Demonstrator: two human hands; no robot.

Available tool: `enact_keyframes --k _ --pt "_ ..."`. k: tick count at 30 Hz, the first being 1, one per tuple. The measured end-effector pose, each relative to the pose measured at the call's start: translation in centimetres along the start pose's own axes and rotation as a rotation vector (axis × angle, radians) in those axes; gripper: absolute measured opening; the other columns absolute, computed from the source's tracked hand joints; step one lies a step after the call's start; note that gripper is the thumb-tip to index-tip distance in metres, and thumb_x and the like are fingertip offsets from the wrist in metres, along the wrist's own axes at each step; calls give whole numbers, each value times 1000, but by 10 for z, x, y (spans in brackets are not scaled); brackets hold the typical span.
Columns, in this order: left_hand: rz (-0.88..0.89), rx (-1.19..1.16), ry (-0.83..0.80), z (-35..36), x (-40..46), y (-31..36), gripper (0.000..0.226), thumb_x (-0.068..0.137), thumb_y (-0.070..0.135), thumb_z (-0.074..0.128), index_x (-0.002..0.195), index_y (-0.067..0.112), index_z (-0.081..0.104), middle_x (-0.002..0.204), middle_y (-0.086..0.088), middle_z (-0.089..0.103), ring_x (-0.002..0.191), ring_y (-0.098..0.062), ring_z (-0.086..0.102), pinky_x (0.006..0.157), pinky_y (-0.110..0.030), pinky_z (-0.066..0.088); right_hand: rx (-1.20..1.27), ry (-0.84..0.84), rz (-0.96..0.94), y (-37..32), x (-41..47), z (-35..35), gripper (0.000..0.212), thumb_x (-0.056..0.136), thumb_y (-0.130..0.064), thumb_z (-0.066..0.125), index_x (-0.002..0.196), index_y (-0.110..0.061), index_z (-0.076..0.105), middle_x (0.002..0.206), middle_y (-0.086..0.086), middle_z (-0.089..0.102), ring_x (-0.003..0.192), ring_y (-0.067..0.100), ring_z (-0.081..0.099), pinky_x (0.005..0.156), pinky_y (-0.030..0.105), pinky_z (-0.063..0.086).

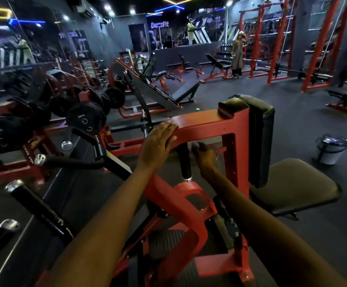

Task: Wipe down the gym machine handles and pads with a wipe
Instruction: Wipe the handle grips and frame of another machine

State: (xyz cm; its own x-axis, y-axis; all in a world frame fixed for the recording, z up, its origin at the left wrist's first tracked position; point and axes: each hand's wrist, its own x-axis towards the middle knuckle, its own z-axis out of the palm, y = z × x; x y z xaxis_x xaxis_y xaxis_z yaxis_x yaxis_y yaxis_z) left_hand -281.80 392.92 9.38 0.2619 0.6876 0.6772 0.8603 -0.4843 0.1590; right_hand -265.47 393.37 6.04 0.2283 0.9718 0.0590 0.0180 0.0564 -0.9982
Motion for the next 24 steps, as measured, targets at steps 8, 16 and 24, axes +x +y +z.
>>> enact_keyframes --k 8,16,24 --pt "22 43 97 10 -3 -4 44 102 33 38 141 14 46 145 -11 47 134 -28 45 104 -47 46 52 106 -271 23 -18 45 31 91 5 52 121 1 60 116 11 62 105 13 58 89 16 49" --pt "29 87 152 14 -5 -6 43 102 31 39 140 15 48 143 -10 50 132 -29 47 101 -48 48 -149 88 -10 79 -16 39 40 83 7 42 113 -5 65 106 12 67 99 26 63 78 31 50" --pt "42 121 195 16 -5 -6 42 102 30 40 138 14 50 141 -11 52 129 -29 50 97 -48 50 -24 131 -228 18 -7 46 28 89 10 49 116 6 57 112 14 60 99 12 60 85 9 44"
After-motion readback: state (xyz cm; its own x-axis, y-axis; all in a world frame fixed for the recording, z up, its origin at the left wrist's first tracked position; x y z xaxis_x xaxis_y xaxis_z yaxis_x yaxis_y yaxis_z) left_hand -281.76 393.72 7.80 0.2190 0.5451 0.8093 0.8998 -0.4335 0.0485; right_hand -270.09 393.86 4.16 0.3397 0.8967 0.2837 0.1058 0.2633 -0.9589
